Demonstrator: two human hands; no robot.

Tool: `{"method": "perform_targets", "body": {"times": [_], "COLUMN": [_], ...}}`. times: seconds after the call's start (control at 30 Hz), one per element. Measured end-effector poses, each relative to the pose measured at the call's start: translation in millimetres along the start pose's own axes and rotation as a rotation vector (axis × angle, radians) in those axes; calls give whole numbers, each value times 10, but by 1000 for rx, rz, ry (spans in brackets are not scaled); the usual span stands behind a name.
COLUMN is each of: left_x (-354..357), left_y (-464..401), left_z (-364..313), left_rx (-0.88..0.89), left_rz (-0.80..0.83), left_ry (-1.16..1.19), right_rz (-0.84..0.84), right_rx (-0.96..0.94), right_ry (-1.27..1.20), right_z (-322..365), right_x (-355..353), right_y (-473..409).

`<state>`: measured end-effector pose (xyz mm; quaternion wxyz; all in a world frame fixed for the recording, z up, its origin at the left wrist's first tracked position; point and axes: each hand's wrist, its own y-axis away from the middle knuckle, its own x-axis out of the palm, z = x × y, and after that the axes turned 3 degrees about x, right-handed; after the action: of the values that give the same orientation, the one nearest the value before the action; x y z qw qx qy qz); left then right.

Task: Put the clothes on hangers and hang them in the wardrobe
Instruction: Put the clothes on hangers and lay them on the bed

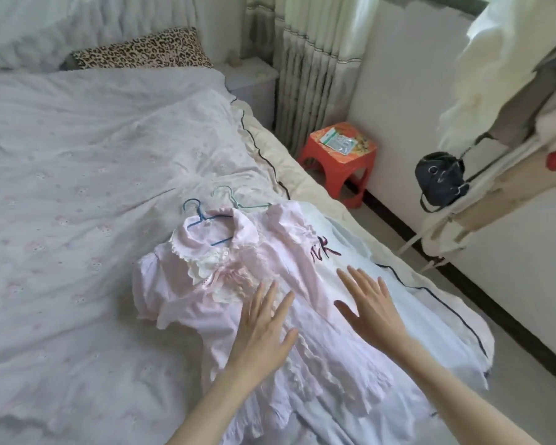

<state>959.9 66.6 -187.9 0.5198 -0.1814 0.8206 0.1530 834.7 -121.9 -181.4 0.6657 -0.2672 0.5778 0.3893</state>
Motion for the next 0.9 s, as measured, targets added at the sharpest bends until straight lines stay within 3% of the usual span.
{"method": "perform_targets", "body": {"times": [0.2,0.3,0.63,0.9], "left_x": [26,334,1442,2083], "left_y": [16,305,1394,2312], "left_z": [-1268,-2082,-4853,-6544], "left_rx": [235,308,878,1319], "left_rz": [0,86,262,417], "left_ry": [-32,13,9,21], "right_rz": [-276,-396,-475,-488], "right_rx": [306,466,1062,1487], "right_ry": [-48,-53,-44,-8], "right_z": [-940,-1373,-2326,-2502], "right_x": [-629,-747,-953,-1038], "right_y": [1609,2711,6191,8026]}}
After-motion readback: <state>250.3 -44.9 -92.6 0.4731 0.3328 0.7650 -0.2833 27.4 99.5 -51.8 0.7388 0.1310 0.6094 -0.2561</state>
